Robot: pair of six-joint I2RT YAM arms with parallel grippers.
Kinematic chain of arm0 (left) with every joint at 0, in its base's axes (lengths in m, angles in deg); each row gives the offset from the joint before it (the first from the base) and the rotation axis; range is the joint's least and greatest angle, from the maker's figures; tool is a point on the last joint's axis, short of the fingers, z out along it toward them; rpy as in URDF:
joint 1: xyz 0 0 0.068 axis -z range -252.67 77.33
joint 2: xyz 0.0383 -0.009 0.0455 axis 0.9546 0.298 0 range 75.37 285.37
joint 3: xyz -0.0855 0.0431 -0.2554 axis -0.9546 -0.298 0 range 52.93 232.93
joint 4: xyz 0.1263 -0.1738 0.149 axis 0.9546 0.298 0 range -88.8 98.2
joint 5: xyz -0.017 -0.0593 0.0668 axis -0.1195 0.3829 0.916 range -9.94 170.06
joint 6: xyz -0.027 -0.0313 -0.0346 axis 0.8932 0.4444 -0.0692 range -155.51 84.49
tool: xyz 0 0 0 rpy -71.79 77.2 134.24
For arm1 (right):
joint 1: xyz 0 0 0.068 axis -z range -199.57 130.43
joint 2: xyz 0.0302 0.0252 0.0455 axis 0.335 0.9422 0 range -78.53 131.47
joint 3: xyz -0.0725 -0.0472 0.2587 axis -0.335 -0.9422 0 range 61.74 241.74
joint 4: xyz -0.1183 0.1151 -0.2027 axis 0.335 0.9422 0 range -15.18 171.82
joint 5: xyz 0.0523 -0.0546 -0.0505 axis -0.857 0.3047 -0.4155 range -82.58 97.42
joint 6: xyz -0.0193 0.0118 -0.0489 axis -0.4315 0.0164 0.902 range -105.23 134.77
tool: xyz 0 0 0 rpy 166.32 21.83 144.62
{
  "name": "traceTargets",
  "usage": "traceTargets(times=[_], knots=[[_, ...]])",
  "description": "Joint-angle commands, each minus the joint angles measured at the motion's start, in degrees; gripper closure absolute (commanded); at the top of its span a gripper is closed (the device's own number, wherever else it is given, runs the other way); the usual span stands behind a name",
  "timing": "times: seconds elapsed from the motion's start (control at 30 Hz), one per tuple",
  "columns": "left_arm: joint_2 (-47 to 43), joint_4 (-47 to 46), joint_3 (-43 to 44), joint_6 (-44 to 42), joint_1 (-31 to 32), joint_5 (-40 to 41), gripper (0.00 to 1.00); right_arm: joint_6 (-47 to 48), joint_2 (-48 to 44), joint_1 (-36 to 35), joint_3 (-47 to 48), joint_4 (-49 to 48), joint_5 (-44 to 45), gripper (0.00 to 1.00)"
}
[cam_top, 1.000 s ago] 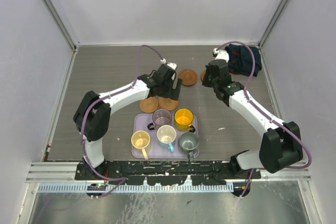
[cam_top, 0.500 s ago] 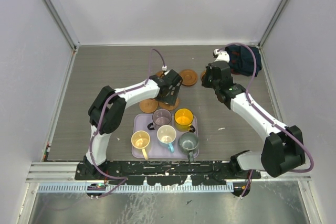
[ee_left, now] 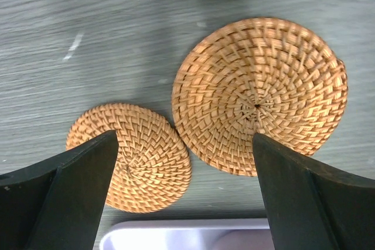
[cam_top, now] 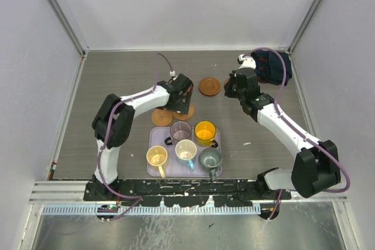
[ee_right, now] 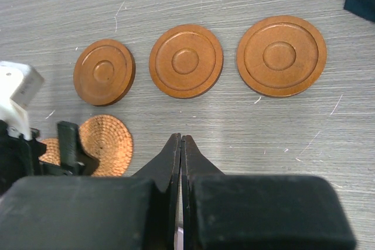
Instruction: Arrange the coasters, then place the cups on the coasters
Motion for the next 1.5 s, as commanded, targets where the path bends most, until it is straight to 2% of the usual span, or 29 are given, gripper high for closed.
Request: traceTargets(times=[0.0,0.43,0.7,0.83,1.47], knots=[[-2.6,0.5,-6.3,0.2,-6.3,0.5,0.02,-0.3,-0.6,-0.2,0.7,-2.3,-0.2,0.98],[-2.8,-2.2,-9.8,-0.2,-16.6,-1.9,0.02,-0.5,-0.4,-0.1,1.0,-0.8,-0.1,0.98],[-0.5,-2.5,-6.7,-1.1,-23.3,-2.6,0.01,-0.5,-0.8,-0.1,1.4,0.2,0.3,0.98],[0.3,-3.3,-4.8,-1.0,-26.6,-5.6,0.02,-0.9,-0.6,-0.2,1.6,0.6,0.1,0.98],[6.6,1.0,7.7,-3.4,-28.5,-7.5,0.02,-1.3,-0.5,-0.2,1.7,1.1,0.7,0.98]])
